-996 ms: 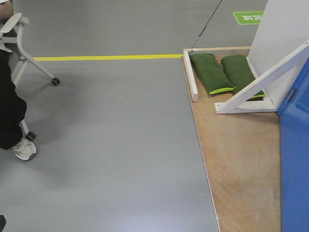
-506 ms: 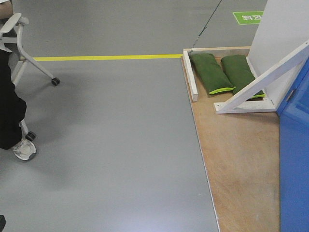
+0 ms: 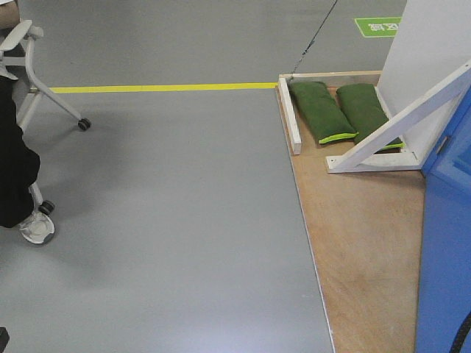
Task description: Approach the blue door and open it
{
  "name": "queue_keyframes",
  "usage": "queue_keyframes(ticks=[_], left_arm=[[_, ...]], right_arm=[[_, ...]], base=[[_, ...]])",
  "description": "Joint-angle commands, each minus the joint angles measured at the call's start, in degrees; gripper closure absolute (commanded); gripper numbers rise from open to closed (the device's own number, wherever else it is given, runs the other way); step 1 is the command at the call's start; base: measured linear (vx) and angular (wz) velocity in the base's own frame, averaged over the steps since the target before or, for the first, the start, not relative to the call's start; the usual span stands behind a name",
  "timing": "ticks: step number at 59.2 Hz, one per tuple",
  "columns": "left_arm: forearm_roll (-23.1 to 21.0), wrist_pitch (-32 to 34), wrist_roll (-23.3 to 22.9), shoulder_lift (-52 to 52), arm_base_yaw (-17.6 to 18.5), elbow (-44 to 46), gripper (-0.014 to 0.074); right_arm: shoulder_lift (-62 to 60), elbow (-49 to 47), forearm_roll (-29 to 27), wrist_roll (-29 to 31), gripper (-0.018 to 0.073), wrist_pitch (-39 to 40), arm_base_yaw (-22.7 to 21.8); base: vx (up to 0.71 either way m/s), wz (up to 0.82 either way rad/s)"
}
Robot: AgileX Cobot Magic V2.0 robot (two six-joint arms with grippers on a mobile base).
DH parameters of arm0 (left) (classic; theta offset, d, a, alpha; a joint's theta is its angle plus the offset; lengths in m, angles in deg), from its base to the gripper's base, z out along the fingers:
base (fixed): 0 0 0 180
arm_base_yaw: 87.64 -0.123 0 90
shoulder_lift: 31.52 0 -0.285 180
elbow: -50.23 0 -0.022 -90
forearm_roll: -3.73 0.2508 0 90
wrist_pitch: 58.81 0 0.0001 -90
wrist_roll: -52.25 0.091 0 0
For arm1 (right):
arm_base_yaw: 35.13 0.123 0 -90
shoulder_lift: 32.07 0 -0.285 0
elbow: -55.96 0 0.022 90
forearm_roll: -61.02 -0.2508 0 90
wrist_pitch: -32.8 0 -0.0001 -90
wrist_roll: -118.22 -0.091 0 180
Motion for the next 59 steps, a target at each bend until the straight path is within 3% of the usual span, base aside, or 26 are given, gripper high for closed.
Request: queue_keyframes(ticks=[1, 14, 19, 41, 59], left_arm=[[0.1, 4.7, -0.2, -0.6, 0.1, 1.8, 0.0526], [0.1, 4.7, -0.2, -0.6, 0.1, 1.8, 0.0526], [0.1, 4.7, -0.2, -0.6, 0.1, 1.8, 0.0526], [0.1, 4.7, -0.2, -0.6, 0.1, 1.8, 0.0526], [0.1, 4.7, -0.2, -0.6, 0.1, 1.8, 0.0526]], right_arm=[[-1.6, -1.8, -2.6, 0.3, 0.0564, -17.4, 1.2], [-1.9, -1.8, -2.6, 0.3, 0.0564, -31.4, 1.3], [-1.9, -1.8, -2.6, 0.3, 0.0564, -33.9, 3.5], [-1.9, -1.8, -2.6, 0.3, 0.0564, -27.4, 26.1], [-1.2, -1.8, -2.4, 0.3, 0.0564, -19.1, 40.5]], base=[[0.0, 0.0], [0.0, 0.0], [0.0, 0.0], [0.0, 0.0], [0.0, 0.0]])
